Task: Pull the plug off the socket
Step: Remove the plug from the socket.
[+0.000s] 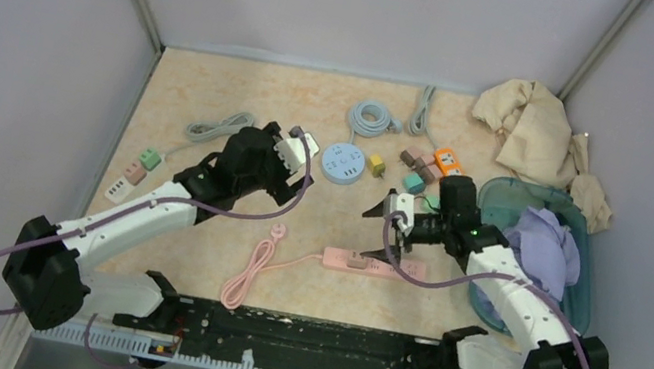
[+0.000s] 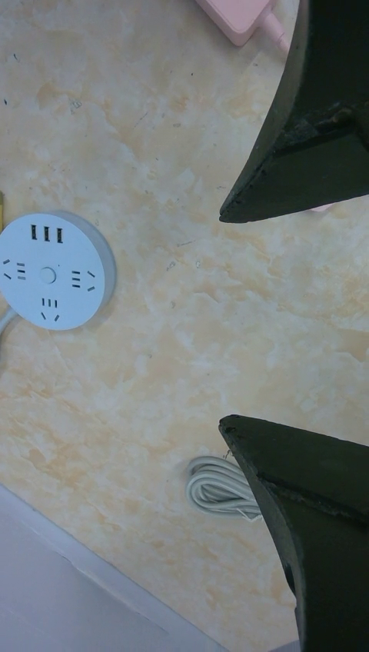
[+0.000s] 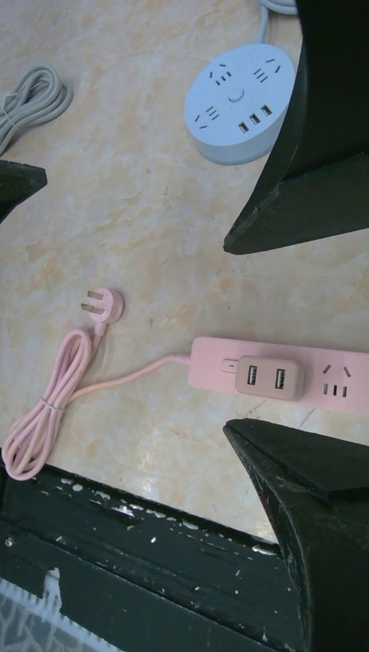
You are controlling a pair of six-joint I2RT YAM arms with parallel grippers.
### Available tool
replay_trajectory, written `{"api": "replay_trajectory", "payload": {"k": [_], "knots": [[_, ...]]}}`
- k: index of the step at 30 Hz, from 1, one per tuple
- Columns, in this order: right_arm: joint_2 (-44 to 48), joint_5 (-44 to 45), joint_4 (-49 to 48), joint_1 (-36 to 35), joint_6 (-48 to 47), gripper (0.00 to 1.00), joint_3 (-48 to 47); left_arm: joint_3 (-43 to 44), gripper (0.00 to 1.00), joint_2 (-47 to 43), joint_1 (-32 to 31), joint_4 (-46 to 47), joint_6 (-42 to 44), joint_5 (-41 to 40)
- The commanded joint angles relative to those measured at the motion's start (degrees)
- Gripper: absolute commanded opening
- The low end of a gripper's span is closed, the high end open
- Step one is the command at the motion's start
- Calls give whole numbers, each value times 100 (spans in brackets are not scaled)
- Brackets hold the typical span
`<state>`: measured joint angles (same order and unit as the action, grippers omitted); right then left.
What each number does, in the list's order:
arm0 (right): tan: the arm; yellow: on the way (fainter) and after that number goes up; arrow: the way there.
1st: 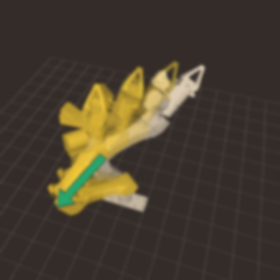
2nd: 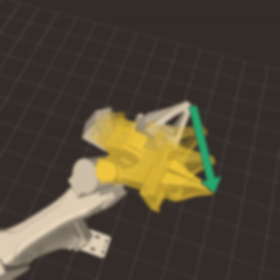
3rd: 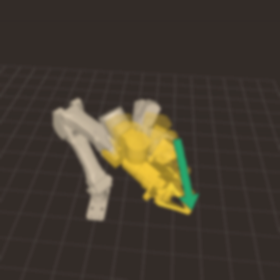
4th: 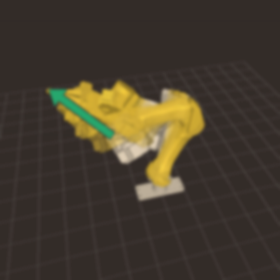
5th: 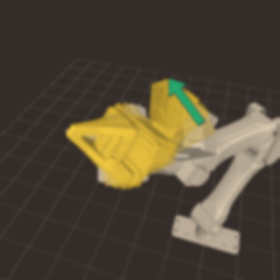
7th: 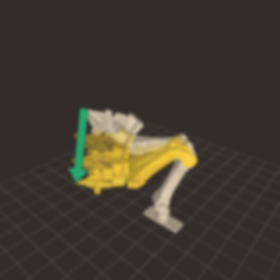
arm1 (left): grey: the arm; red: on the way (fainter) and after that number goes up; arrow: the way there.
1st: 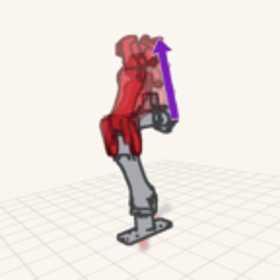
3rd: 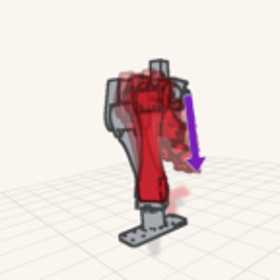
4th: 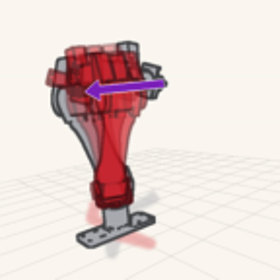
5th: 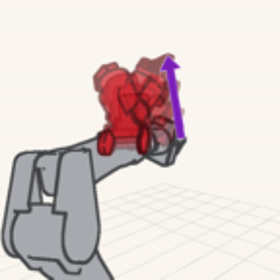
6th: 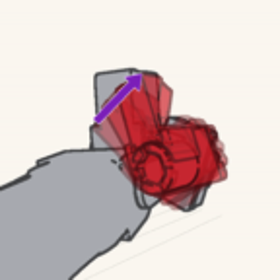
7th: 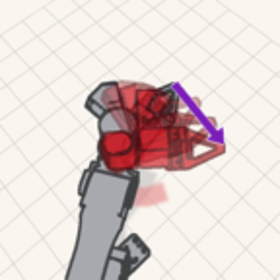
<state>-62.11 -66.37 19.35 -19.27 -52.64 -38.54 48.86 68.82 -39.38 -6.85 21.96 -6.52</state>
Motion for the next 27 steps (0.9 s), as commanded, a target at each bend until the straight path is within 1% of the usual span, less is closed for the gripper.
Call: {"api": "replay_trajectory", "payload": {"k": [1,7,12,14,17,19,22,27], "knots": [[-93,491,-5,-393,-473,78,34,-68,100,-80,-10,40,98,-130],[-260,1065,-35,-765,-624,80,92,-58,100,-61,-9,13,110,-145],[-436,1318,-18,-1025,-630,80,93,-45,100,-22,-9,-6,107,-113],[-547,1473,62,-1142,-745,80,80,-44,100,-17,-9,-11,100,-112],[-711,1645,366,-1263,-1197,80,64,-48,100,-17,-9,-14,107,-104],[-749,1779,369,-1279,-1225,79,78,-47,100,-9,-9,-12,101,-88],[-762,1970,156,-1299,-1013,77,113,-52,100,-9,-12,-16,98,-68],[-898,2203,158,-1408,-923,70,66,-52,100,-2,-14,-24,91,-57]]}}
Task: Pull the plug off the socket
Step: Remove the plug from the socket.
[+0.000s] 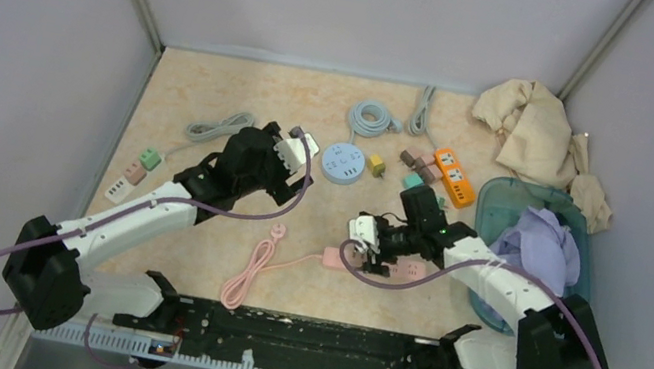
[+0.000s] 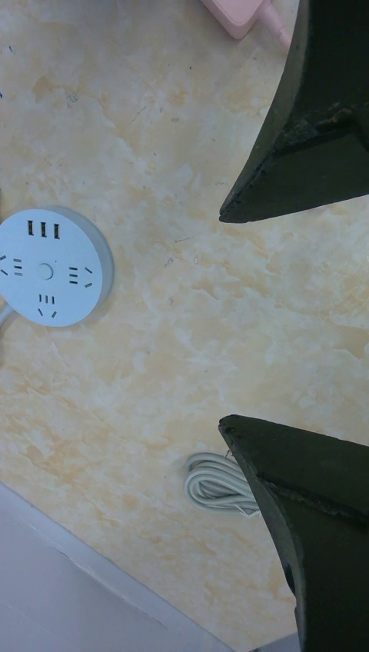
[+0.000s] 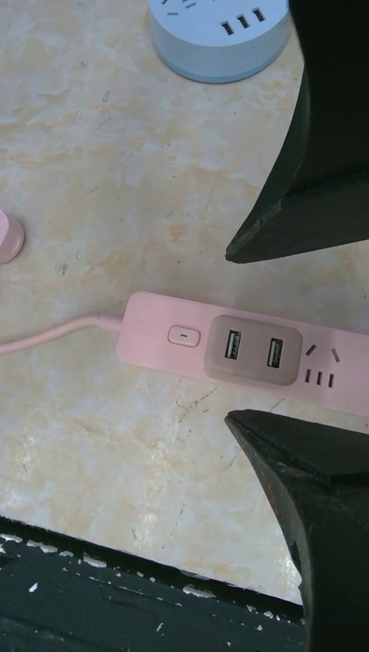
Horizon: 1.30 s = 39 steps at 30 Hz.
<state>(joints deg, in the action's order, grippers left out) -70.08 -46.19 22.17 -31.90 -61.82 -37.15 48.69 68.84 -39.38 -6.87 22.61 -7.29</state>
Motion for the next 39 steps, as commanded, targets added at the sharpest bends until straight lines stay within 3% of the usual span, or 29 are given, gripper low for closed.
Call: {"api": "replay_trajectory", "payload": {"k": [1,6,13,16,22,29,32,35,39], "knots": [[-138,220,-79,-181,-18,68,-100,-35,100,-2,-17,-16,24,17],[-288,365,60,-279,-49,54,-198,-34,100,-3,-14,-18,29,17],[-338,466,273,-282,-112,10,-405,-27,100,7,-17,-26,23,32],[-339,575,391,-282,-173,2,-491,-35,100,-1,-13,-25,14,30],[-352,691,423,-191,-71,0,-636,-9,100,-39,-9,-60,-67,377],[-365,354,887,346,-294,0,-866,-260,100,-445,67,401,-456,1778],[-269,342,903,435,-387,0,-830,-747,99,-584,79,1230,-801,2840],[-217,322,954,503,-448,0,-830,-1358,89,-752,39,2510,-1436,4080],[-216,255,1092,544,-567,0,-881,-2700,89,-1176,-298,4546,-2056,4088]]}}
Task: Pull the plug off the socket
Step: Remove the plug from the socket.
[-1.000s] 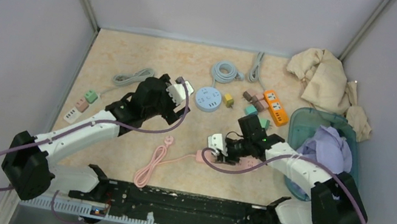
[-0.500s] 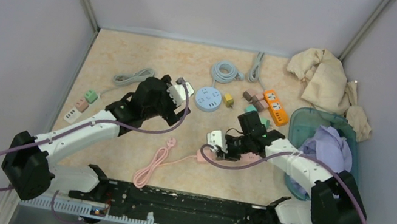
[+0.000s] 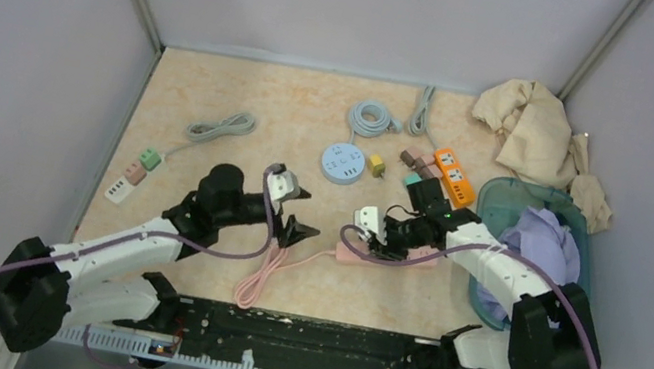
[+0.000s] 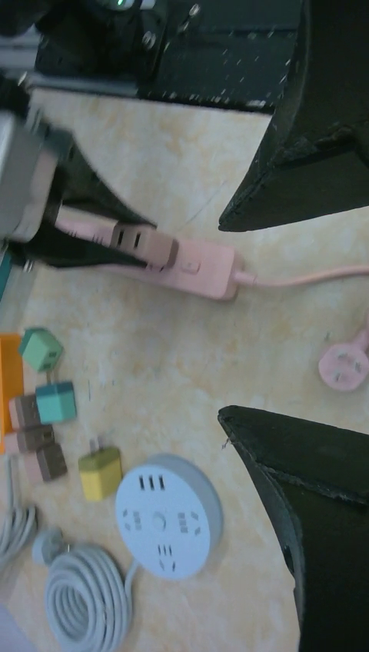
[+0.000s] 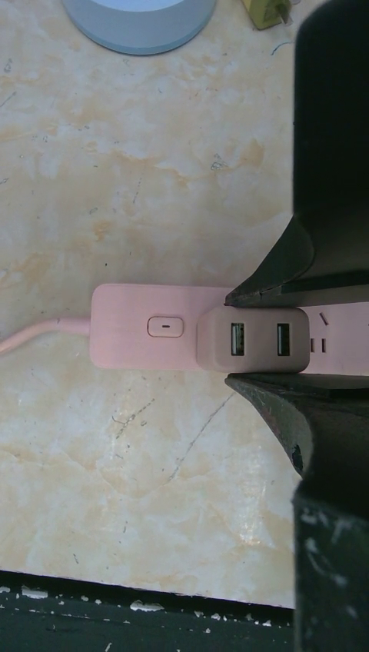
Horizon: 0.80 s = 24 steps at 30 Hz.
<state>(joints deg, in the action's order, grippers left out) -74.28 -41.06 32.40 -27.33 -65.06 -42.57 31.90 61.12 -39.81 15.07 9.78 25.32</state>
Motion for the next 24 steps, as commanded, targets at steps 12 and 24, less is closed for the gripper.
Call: {"api": "replay_trajectory", "payload": {"k": [12,24], "knots": [[239,-389,115,88,-412,0,-279,-2233,90,1196,-1254,5181,-46,-125],[250,-429,161,88,-482,0,-270,-2184,92,2195,-1257,6058,-286,-32]]}}
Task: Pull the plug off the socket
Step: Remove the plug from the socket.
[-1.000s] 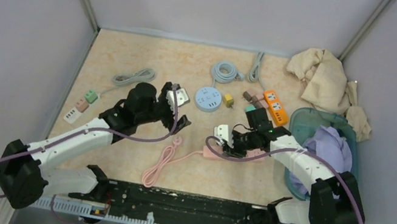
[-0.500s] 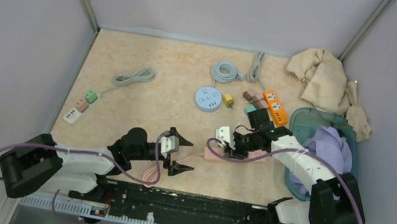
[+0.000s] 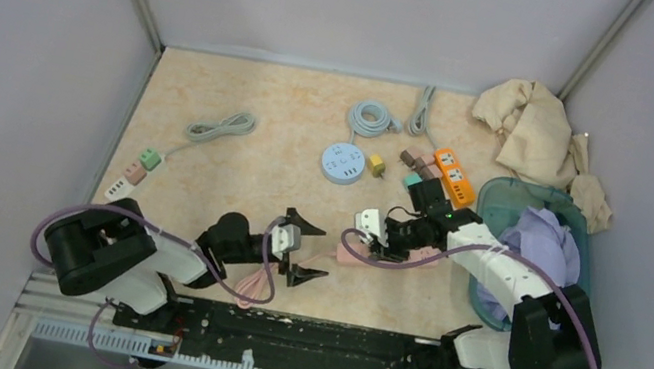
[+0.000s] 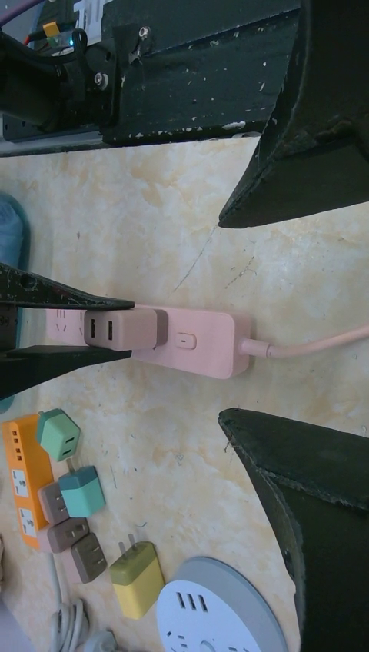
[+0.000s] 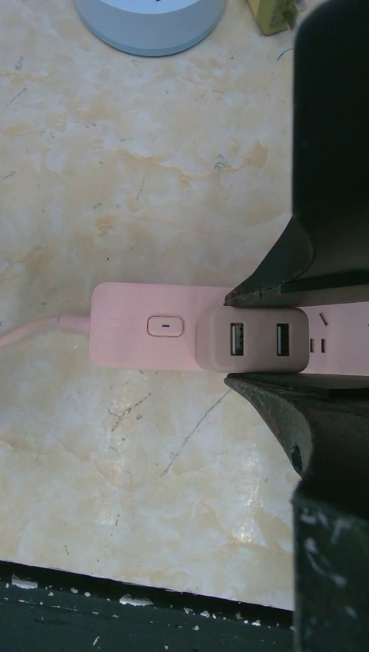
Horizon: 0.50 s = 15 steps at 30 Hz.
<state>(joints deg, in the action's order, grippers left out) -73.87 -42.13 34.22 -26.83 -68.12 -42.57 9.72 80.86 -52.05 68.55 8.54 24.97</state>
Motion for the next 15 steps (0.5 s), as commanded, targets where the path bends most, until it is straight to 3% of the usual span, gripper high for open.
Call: {"api": "replay_trajectory", "payload": {"k": [1,3,15], "knots": [[206,-324,-14,42,-183,0,-265,39,93,296,-33,768,-181,-7],[206,-335,-4,38,-192,0,-270,61,100,447,-29,940,-215,-54],[160,-340,15,37,-219,0,-265,274,100,1251,-28,1551,-555,-185]]}}
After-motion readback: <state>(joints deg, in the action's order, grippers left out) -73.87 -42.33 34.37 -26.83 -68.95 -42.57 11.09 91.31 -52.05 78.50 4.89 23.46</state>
